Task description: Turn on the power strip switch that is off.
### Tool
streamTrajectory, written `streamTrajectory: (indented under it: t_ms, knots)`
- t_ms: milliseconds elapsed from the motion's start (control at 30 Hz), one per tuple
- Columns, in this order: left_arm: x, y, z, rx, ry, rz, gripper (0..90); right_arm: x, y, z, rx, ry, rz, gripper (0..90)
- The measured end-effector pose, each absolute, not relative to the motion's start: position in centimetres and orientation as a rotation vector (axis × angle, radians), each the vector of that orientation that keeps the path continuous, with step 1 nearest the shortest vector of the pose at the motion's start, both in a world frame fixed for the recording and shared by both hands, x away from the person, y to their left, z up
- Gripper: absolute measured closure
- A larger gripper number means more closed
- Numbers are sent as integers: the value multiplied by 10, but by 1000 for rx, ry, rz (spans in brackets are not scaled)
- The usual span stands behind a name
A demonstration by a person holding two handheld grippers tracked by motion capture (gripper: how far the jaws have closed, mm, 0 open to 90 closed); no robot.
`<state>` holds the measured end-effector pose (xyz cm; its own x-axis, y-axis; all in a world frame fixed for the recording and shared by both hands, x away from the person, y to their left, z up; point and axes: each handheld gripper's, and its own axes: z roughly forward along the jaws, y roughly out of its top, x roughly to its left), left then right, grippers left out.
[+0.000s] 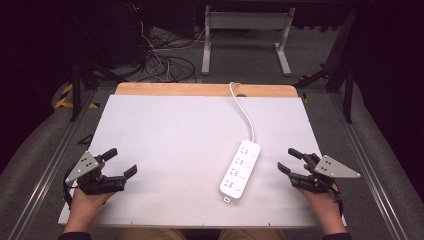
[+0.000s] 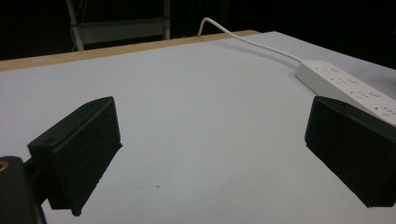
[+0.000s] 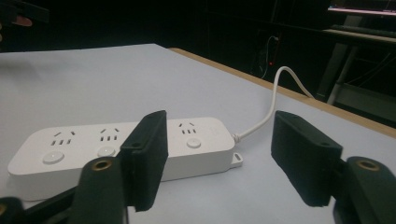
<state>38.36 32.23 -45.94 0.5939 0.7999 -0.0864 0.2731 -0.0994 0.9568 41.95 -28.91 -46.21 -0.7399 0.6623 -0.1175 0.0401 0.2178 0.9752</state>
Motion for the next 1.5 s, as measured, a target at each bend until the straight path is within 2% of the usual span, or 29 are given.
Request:
streamTrajectory:
  t_ms: [267,633,700,767,867,1500]
  knots:
    - [385,322,-460,1669,903,564,42,416,-285,-455,616,1981,1569,599]
    - [382,323,-455,1651,889,568,47,415,-281,-441,605,1965,1590,733]
    - [382,323,-454,1644,891,572,47,416,-278,-440,593,1981,1576,770]
    - [382,324,-454,1642,891,567,47,416,-275,-440,593,2009,1566,848]
    - [382,324,-454,1638,894,565,47,417,-272,-441,583,2031,1548,895]
    - [382,324,-453,1642,888,570,49,432,-259,-449,611,2109,1500,900]
